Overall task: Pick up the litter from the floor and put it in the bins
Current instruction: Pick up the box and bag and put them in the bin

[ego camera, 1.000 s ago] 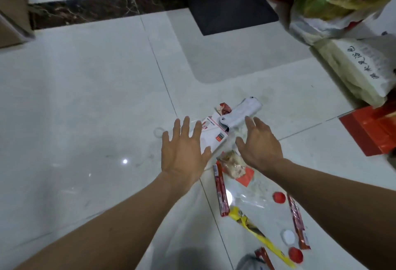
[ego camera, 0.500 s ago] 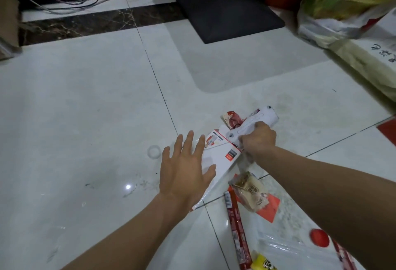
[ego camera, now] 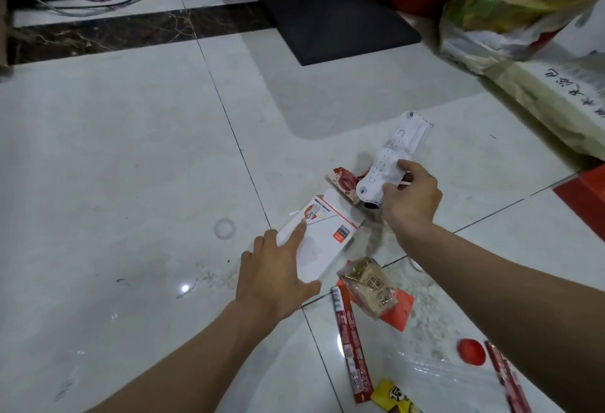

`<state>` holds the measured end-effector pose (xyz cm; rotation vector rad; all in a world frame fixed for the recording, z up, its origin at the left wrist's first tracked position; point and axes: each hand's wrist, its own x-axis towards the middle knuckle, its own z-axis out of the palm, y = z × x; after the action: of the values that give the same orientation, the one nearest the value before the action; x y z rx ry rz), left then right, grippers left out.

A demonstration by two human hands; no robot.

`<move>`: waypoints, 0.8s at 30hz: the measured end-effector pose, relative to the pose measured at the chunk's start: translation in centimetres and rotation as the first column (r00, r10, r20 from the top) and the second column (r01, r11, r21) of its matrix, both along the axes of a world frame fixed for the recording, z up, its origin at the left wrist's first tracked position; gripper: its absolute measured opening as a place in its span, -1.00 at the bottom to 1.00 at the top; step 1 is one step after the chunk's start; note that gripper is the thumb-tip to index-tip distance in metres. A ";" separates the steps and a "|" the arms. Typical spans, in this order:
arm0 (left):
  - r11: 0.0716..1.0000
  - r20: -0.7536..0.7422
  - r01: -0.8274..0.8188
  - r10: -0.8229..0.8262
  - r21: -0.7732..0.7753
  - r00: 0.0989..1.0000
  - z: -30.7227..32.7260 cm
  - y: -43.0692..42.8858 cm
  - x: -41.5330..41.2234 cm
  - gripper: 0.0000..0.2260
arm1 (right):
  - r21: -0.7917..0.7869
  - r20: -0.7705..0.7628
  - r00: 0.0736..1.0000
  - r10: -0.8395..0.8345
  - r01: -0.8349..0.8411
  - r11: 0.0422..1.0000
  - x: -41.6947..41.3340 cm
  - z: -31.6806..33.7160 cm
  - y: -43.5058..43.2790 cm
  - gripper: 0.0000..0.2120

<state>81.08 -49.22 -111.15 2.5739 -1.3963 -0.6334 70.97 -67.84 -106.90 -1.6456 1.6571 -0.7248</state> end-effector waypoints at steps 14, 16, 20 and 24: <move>0.907 -0.004 -0.372 0.379 -0.199 0.925 4.6 4.2 1.5 -0.19 | -0.105 0.033 0.931 0.365 -0.360 0.927 2.9 4.7 5.7 -0.65; 0.899 0.049 -0.395 0.410 -0.191 0.911 5.6 5.5 1.8 -0.19 | -0.108 0.043 0.889 0.455 -0.449 0.887 3.9 4.9 6.7 -0.65; 0.859 0.170 -0.470 0.504 -0.205 0.847 8.4 9.0 3.3 -0.17 | -0.126 0.042 0.802 0.596 -0.588 0.799 6.6 6.0 9.6 -0.65; 0.815 0.300 -0.548 0.579 -0.188 0.758 12.8 14.2 5.2 -0.17 | -0.148 0.101 0.690 0.717 -0.702 0.696 9.8 7.8 14.1 -0.65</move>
<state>86.30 -35.01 -98.36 2.9036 -0.5943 -0.0165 80.74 -53.75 -99.10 -2.0449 0.7476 -0.5037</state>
